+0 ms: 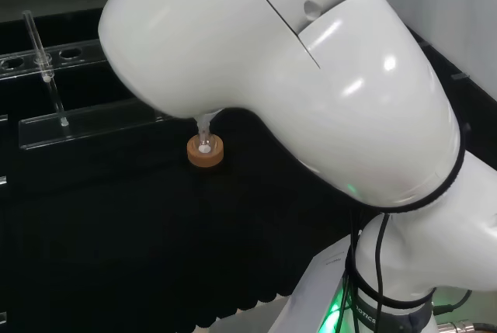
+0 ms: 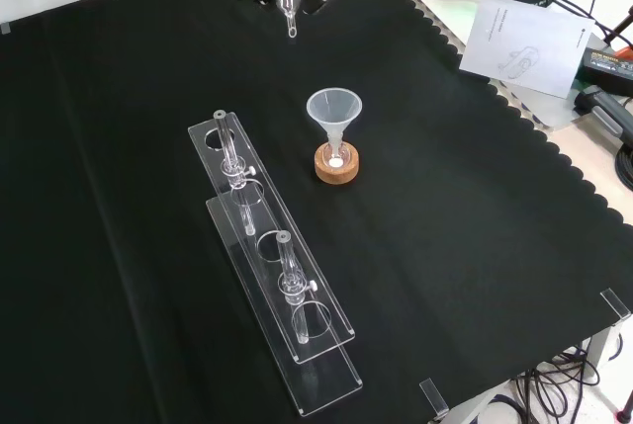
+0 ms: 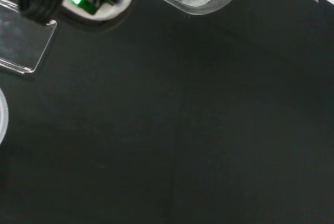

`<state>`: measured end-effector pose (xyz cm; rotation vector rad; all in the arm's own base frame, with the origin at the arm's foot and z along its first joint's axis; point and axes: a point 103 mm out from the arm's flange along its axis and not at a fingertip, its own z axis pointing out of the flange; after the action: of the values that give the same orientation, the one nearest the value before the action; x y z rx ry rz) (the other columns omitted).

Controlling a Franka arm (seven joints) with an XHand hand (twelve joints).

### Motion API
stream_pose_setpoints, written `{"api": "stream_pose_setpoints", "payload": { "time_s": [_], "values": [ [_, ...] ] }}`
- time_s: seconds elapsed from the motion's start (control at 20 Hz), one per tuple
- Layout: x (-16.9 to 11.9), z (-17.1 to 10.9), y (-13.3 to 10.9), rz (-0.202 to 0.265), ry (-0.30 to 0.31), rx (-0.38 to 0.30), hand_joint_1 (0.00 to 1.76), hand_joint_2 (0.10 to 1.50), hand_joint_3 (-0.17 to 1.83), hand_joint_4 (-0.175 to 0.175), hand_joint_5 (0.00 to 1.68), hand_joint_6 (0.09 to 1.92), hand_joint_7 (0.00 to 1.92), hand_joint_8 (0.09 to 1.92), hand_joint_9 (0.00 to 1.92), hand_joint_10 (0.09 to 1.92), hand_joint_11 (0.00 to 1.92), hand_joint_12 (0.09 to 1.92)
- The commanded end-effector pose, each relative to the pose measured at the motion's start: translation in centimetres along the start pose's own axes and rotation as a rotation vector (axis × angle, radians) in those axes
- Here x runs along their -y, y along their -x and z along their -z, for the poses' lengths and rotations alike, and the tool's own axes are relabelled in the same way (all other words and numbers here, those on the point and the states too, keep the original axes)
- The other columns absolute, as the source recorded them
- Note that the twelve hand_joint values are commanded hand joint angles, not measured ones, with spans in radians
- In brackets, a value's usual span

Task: Put the weighing funnel back on the table.

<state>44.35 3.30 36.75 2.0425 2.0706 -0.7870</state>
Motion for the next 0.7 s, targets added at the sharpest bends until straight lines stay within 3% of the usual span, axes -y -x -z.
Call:
{"api": "stream_pose_setpoints", "payload": {
  "time_s": [0.05, 0.35, 0.7],
  "values": [
    [-0.9, -0.5, 2.6, -0.011, -0.008, -0.061, 1.1, 0.67, 0.69, 0.175, 1.19, 0.83, 0.57, 0.64, 0.96, 0.31, 0.77, 1.08],
    [-2.5, -1.5, 4.9, -0.055, -0.012, -0.091, 1.1, 0.67, 0.68, 0.175, 1.19, 0.83, 0.56, 0.64, 0.96, 0.31, 0.77, 1.08],
    [-6.3, -4.1, 4.9, -0.066, -0.026, -0.103, 1.1, 0.67, 0.68, 0.175, 1.19, 0.83, 0.56, 0.64, 0.96, 0.31, 0.77, 1.08]
  ]
}}
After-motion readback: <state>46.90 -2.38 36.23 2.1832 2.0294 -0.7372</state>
